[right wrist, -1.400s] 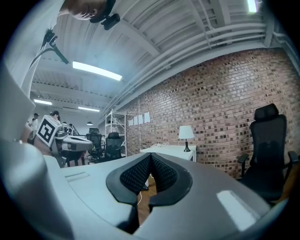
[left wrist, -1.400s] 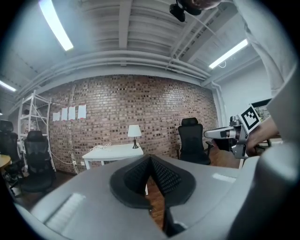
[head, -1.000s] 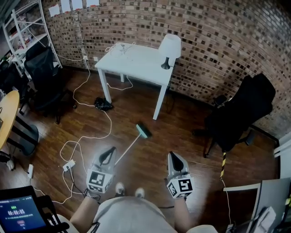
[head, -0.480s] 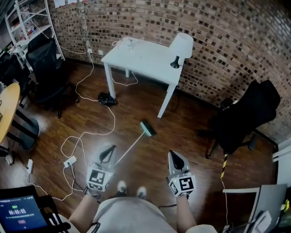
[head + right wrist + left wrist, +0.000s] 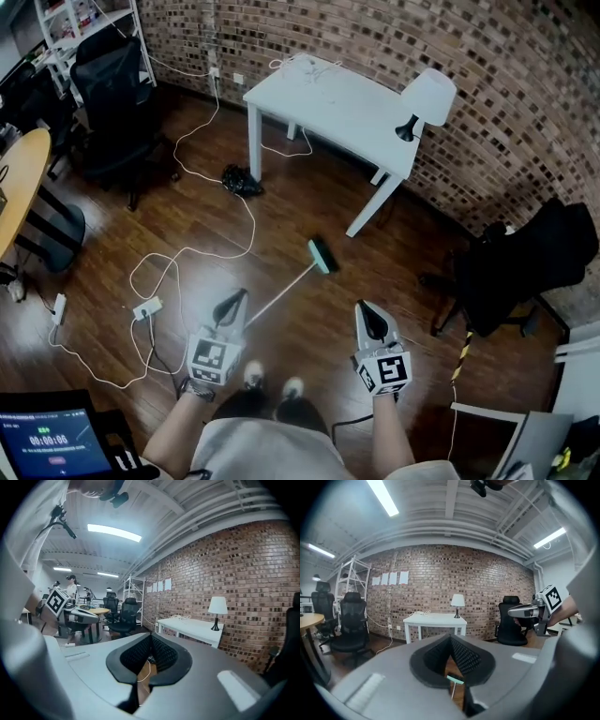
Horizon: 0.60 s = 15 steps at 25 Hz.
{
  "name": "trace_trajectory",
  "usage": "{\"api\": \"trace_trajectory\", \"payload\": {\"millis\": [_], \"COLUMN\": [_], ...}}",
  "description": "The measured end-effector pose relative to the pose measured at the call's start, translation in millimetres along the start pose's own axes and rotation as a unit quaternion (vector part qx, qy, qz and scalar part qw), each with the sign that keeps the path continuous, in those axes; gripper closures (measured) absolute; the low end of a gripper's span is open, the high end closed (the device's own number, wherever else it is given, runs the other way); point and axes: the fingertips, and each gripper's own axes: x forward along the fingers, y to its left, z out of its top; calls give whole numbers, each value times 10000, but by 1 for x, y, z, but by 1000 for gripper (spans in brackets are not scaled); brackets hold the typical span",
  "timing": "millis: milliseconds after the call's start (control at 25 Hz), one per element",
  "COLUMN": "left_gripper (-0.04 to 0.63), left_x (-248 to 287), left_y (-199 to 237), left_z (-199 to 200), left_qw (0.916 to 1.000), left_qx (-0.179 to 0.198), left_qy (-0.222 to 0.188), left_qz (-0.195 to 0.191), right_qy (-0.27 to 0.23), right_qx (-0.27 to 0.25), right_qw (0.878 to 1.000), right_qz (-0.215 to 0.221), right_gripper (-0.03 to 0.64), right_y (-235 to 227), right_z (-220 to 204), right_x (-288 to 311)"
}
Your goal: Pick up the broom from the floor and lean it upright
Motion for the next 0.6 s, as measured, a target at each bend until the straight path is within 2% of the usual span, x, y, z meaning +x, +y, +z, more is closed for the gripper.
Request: {"api": "trace_trajectory", "payload": {"millis": [120,320,600], "left_gripper": [601,601,601], "left_x": [11,27,38], "left_y": [17,33,35], "left_z": [-28,-75,-154], "left_qw": [9996,9961,9866], "left_qx": [-172,-621,-1034], "left_qy": [168,427,809], "left_qz": [152,457,969], "right_qy": [203,511,992], "right_qx": [-9,-159,-554], "right_qw": [9996,9938,9708], "right_qz": [211,969,2115], "right_gripper": [601,600,566], "right_y": [13,39,63], "right_z": [-24,-63,-137], "right_x": [32,79,137]}}
